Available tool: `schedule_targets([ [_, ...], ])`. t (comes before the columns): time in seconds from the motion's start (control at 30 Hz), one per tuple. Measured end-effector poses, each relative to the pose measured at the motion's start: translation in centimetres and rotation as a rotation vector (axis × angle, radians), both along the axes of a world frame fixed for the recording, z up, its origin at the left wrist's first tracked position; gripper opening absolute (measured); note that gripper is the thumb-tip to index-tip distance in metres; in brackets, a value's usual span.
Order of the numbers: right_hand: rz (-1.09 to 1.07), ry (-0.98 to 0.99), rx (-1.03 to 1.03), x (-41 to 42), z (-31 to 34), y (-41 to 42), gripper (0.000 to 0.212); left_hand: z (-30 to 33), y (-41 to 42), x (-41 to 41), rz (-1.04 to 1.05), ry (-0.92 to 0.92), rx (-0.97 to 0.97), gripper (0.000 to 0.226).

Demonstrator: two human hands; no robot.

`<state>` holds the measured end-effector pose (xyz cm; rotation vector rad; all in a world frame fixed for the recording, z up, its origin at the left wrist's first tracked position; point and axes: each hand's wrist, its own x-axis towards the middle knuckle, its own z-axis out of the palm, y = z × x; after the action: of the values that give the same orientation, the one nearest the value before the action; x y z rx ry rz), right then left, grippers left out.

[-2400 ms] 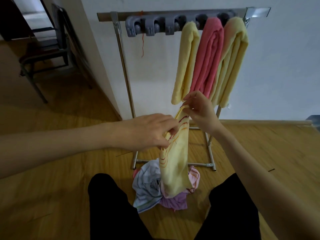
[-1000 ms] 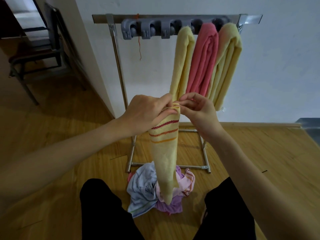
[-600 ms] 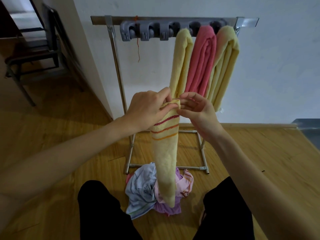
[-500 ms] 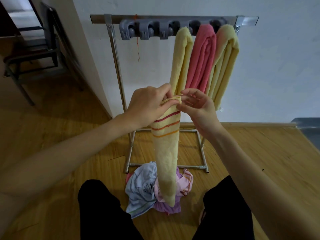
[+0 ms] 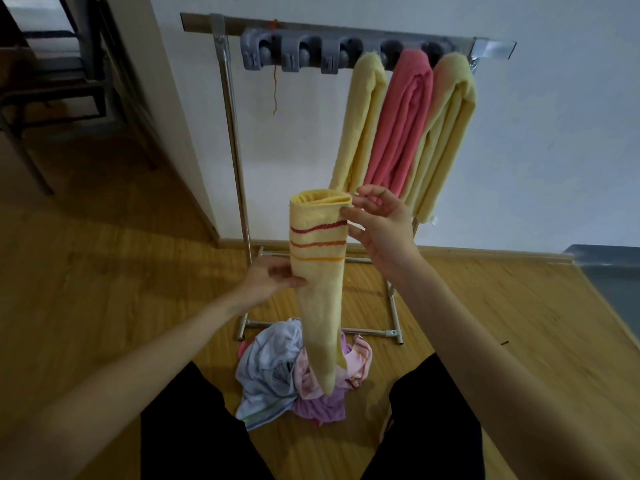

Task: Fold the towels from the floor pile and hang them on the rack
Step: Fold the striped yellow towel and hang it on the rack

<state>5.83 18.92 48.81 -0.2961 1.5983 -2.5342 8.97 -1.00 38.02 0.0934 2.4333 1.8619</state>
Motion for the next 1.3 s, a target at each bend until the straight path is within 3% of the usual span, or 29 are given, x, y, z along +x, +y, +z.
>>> schedule_targets([
  [0.2,0.007,-0.092,-0.235,-0.3,2.7,0.7,0.032,-4.0,1.2,-1.7,-0.054,-0.209,-0.077,0.033],
  [0.3,-0.145,-0.184,-0.312,-1.0,3.1,1.9,0.032,-6.0,1.8,-1.5,-0.085,-0.282,-0.079,0.030],
  [0.47,-0.718,-0.319,-0.004,-2.5,-2.0,4.2,0.025,-6.3,1.7,-1.1,-0.038,-0.310,-0.063,0.025],
  [0.57,-0.774,-0.391,0.232,-2.9,-7.4,6.0,0.027,-4.4,0.0,-1.7,-0.010,-0.267,-0.096,0.018],
  [0.7,-0.563,-0.569,0.513,-1.8,-14.3,6.6,0.025,0.8,-0.5,-2.3,-0.094,-0.097,-0.111,0.008],
  [0.87,-0.067,-0.633,0.750,0.4,-18.0,5.4,0.028,6.4,0.2,-1.7,-0.406,-0.051,-0.245,0.006],
  [0.93,0.112,-0.553,1.059,0.6,-18.5,4.9,0.048,7.8,0.5,-1.5,-0.488,-0.057,-0.278,0.011],
  [1.0,0.117,-0.272,1.292,0.8,-17.6,4.6,0.060,8.7,0.8,-1.3,-0.556,-0.062,-0.305,0.019],
  [1.07,0.168,0.049,1.027,1.0,-15.3,4.1,0.072,9.1,1.0,-1.2,-0.608,-0.071,-0.347,0.020],
  [1.17,0.458,0.120,0.553,1.3,-11.1,3.2,0.068,9.1,1.2,-1.4,-0.622,-0.088,-0.377,0.015],
  [1.3,0.700,0.128,0.431,0.8,-8.5,2.1,0.048,8.8,0.8,-1.4,-0.612,-0.098,-0.381,0.015],
])
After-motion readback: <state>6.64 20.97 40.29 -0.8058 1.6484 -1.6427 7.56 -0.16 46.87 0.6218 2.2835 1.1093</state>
